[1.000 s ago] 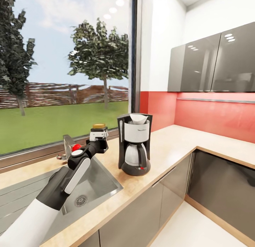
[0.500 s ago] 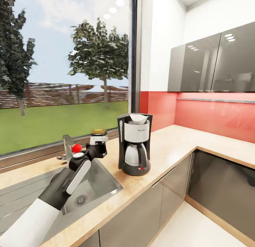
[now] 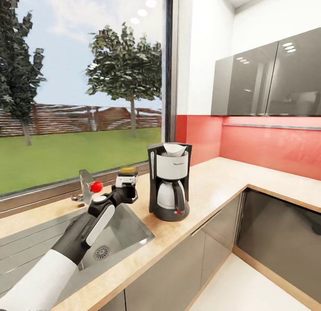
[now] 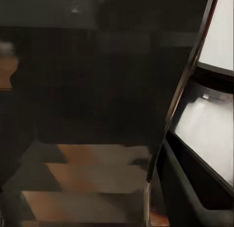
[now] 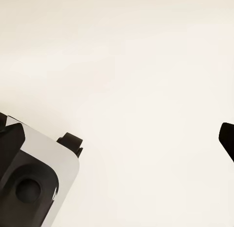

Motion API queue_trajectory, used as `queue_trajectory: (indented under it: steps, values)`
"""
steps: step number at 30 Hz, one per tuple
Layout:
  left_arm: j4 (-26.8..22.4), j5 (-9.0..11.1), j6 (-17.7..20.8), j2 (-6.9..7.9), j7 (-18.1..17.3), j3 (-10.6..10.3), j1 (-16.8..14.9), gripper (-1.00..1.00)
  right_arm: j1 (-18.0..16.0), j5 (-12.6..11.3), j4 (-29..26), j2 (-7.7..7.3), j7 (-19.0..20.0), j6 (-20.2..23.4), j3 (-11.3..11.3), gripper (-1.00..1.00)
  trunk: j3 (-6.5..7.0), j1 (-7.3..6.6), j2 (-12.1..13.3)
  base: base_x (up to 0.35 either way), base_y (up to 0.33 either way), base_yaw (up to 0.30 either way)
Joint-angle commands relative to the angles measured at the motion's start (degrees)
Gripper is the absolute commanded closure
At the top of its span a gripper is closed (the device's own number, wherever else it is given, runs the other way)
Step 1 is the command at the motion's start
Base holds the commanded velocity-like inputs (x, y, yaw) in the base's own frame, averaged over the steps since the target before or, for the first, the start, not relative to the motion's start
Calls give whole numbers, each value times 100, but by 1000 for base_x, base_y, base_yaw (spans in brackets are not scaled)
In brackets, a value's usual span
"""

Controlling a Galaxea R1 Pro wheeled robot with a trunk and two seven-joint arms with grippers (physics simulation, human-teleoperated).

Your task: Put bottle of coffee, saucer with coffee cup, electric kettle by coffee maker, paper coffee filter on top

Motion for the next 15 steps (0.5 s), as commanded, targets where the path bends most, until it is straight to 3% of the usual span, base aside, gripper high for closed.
queue_trajectory:
  steps: [1,3,6,9,15]
  values:
    - [274,44,-180,3,-184,-19,-27,100,-3,61,0,0,18,-24,-21,-100,-8,1,-7,0,0,0]
    - [556,43,-299,-25,-318,-19,-71,100,-3,61,0,-1,18,-24,-21,-100,-8,1,-7,0,0,0]
    - [925,43,-378,-221,-400,-19,-219,100,-3,62,0,0,18,-24,-21,-100,-8,1,-7,0,0,0]
    - [1186,43,-562,-326,-418,-19,-424,100,-3,62,0,-2,18,-24,-21,-100,-8,1,-7,0,0,0]
    - [1334,43,-641,-355,-422,-19,-488,100,-3,62,0,1,18,-24,-21,-100,-8,1,-7,56,0,0]
